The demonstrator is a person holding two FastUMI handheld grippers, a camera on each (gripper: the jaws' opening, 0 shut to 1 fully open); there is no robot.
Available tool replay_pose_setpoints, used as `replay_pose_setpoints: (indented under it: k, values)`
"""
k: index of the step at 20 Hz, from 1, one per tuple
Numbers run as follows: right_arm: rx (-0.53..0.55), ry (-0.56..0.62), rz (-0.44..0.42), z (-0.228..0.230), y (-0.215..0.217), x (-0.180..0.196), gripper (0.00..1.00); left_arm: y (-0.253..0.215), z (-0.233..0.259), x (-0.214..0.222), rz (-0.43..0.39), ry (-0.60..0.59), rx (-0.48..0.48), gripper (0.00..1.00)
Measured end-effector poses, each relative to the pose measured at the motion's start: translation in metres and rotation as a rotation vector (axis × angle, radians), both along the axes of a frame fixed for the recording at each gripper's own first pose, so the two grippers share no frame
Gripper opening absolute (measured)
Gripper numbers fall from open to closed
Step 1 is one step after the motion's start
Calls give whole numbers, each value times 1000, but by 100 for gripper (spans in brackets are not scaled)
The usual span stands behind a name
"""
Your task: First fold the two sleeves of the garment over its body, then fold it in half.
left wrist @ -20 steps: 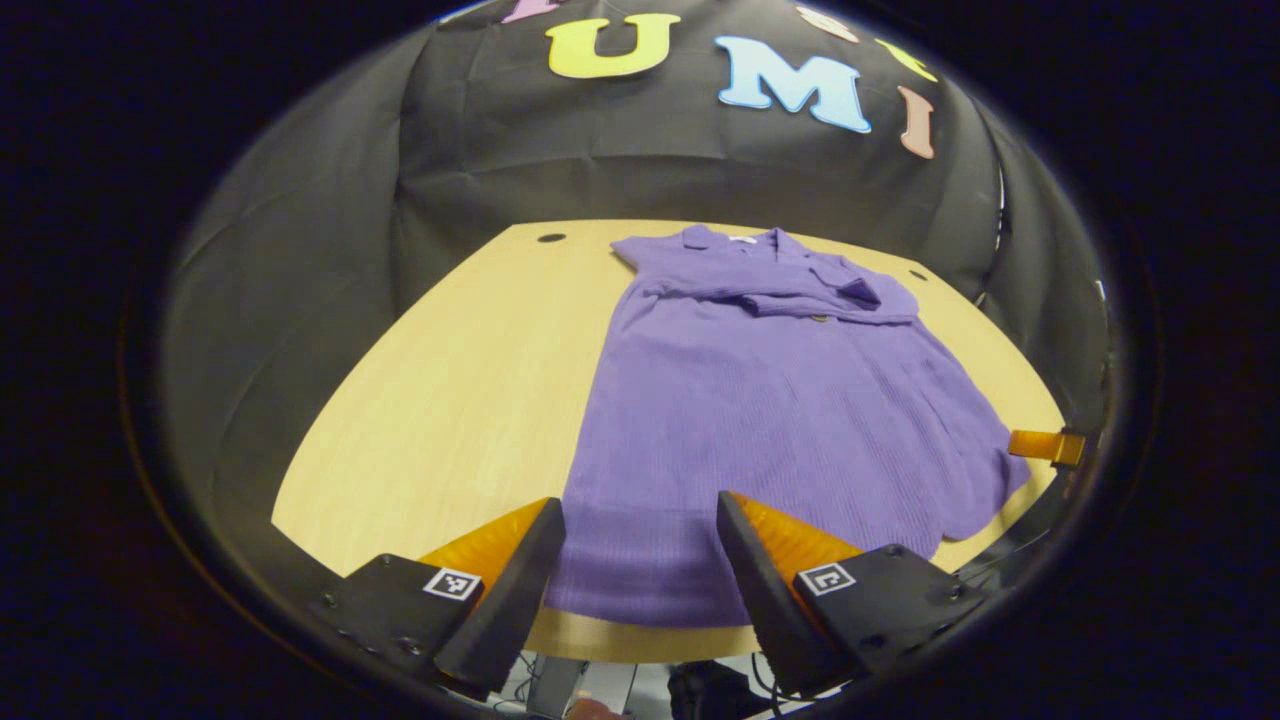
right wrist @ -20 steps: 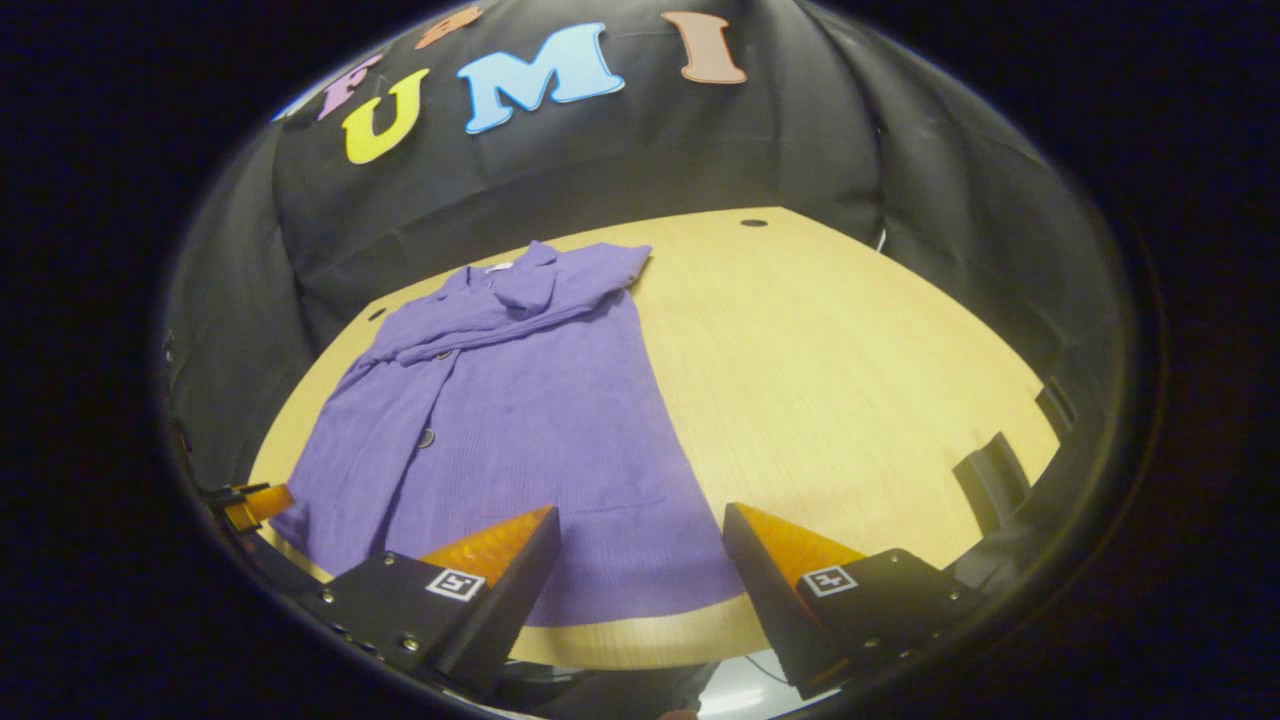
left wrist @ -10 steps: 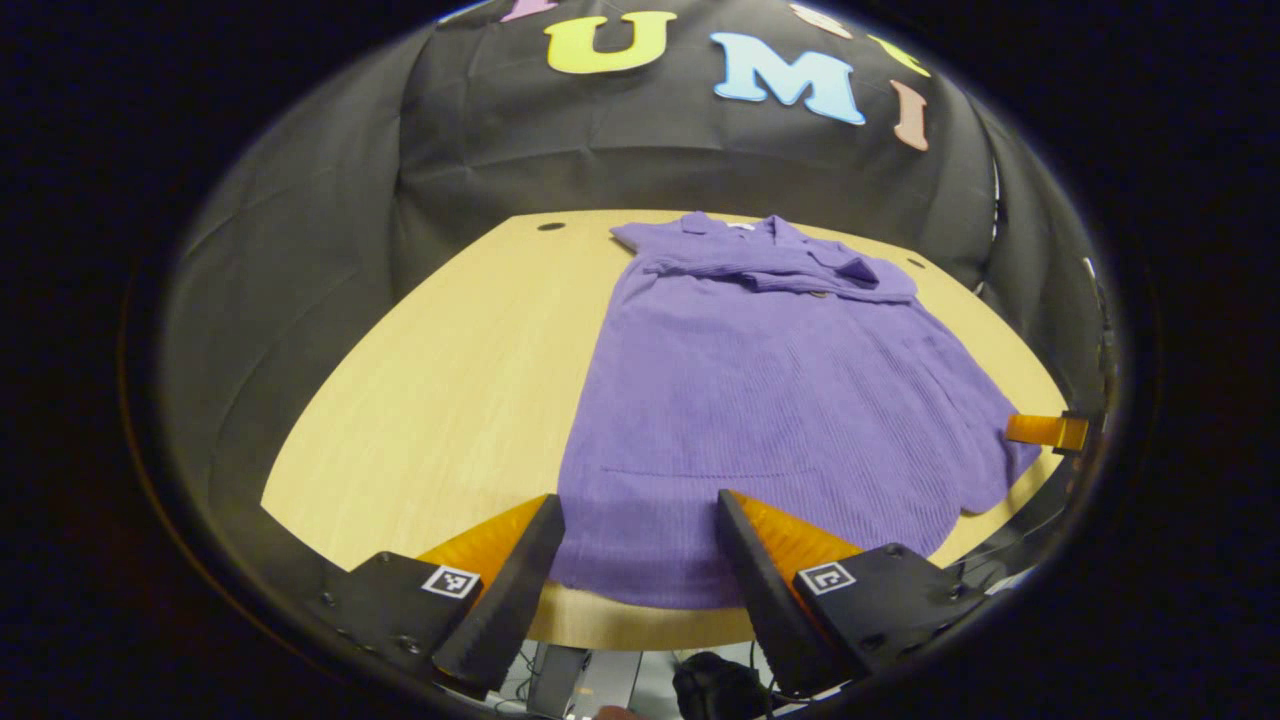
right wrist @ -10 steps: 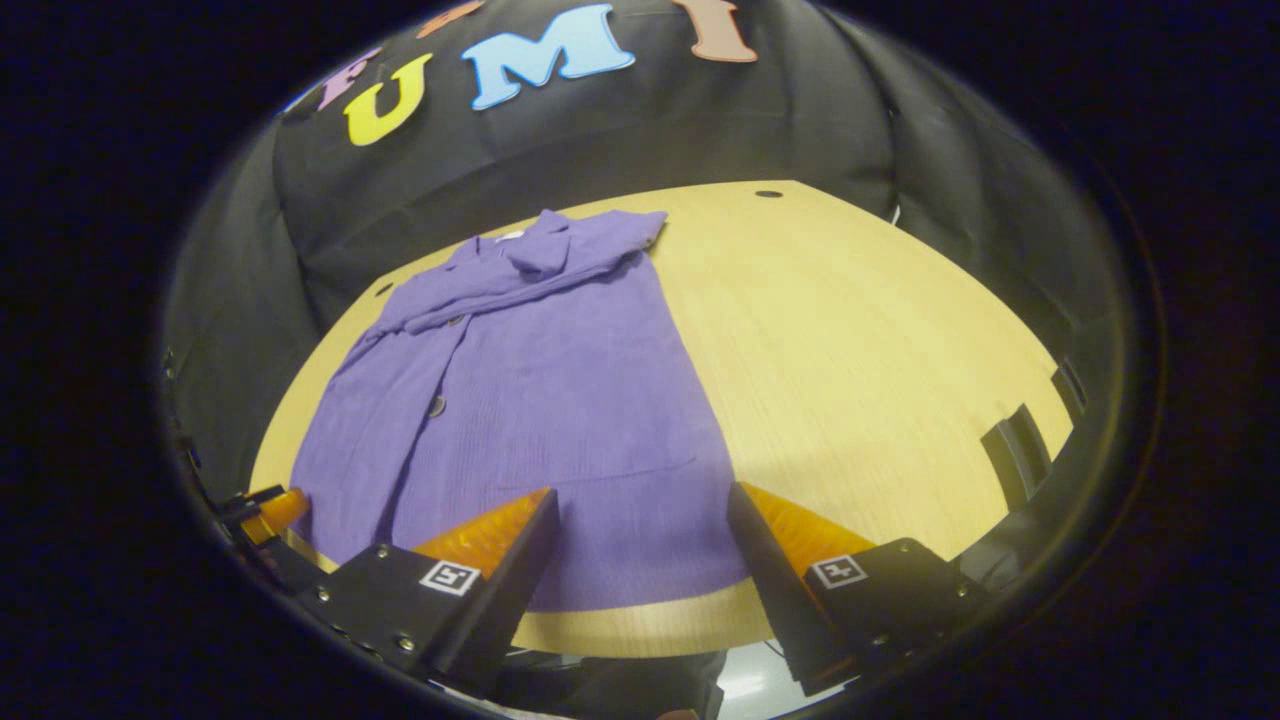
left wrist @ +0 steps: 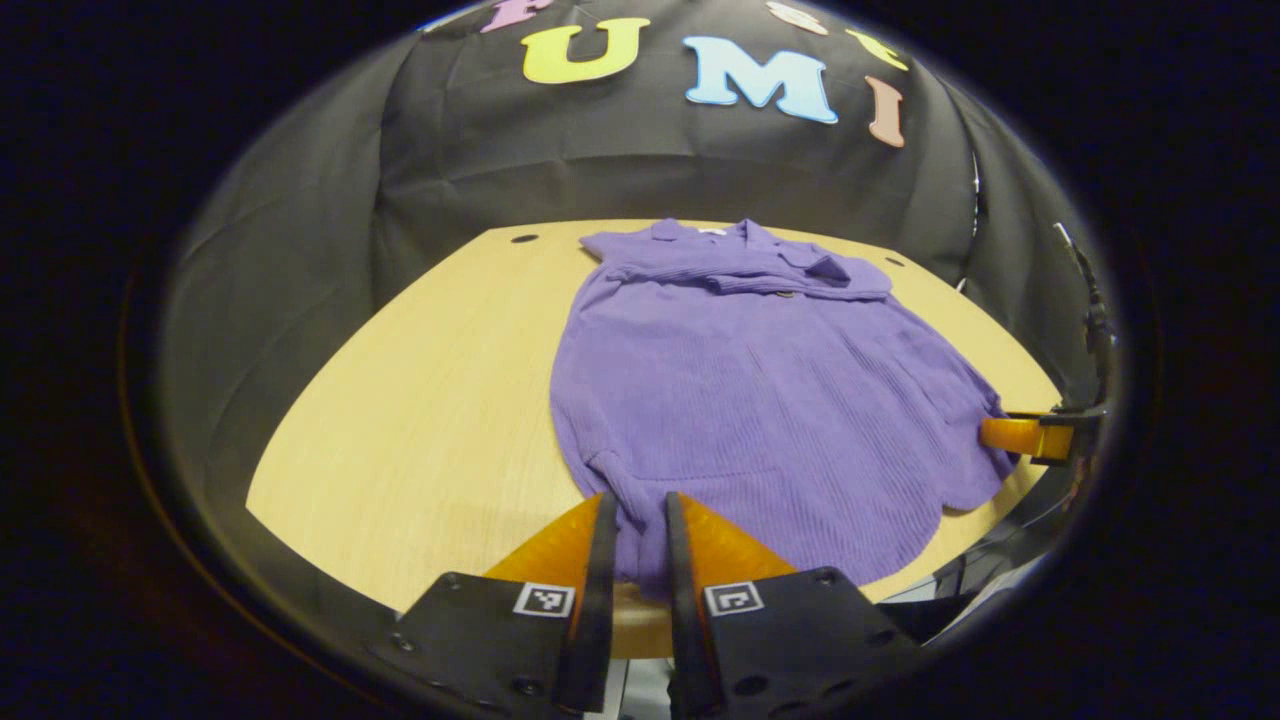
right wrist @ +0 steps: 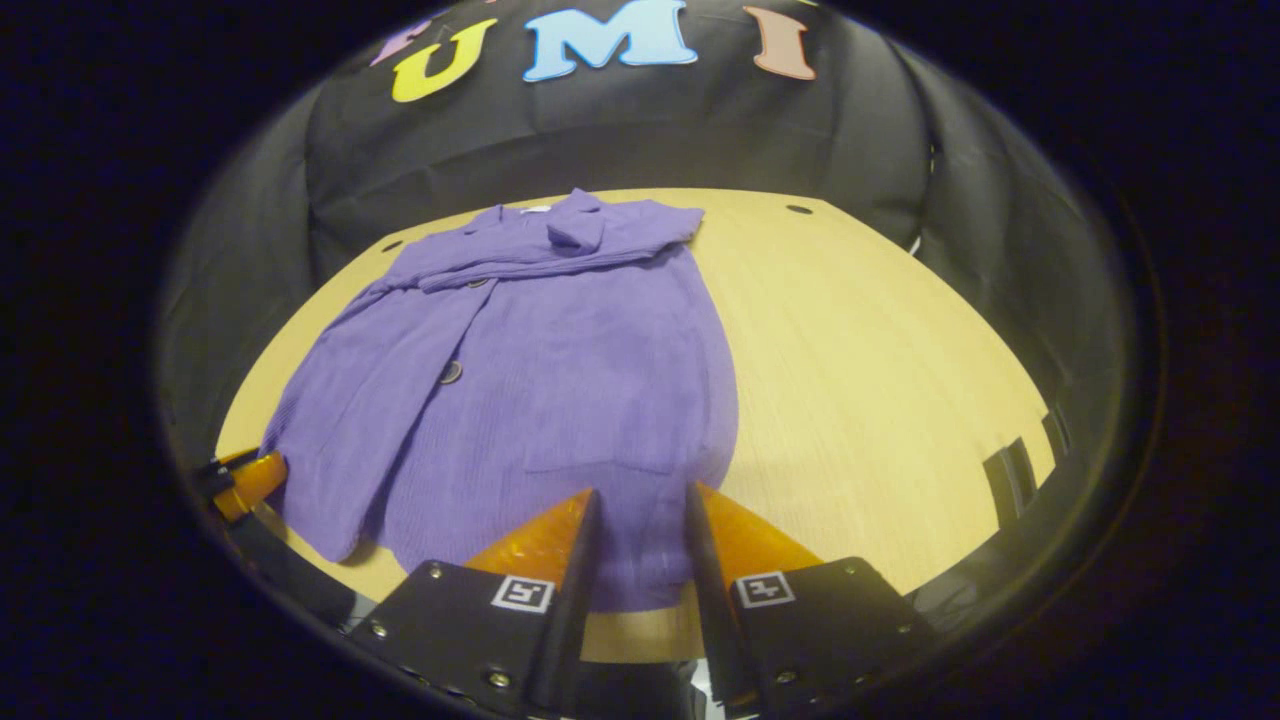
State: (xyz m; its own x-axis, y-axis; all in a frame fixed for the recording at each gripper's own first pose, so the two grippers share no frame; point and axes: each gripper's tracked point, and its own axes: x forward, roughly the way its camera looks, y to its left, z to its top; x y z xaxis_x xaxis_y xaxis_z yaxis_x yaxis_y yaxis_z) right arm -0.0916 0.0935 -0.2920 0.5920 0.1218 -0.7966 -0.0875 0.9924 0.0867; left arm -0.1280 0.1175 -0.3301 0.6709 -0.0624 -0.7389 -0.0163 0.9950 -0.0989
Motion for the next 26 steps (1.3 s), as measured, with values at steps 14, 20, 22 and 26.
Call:
replay_pose_setpoints:
  k: [14, 20, 22, 26]
  values:
    - [247, -126, -122, 60, 20, 28, 2, -29, 63, 37, -9, -35, -298, 7]
    - [332, -200, -80, 105, 38, 51, 2, -38, 123, 89, 25, -122, -452, 7]
    - [372, -209, -71, 114, 44, 61, 2, -35, 137, 107, 34, -150, -466, 7]
    - [473, -214, -62, 128, 61, 89, 2, -17, 155, 149, 59, -203, -444, 7]
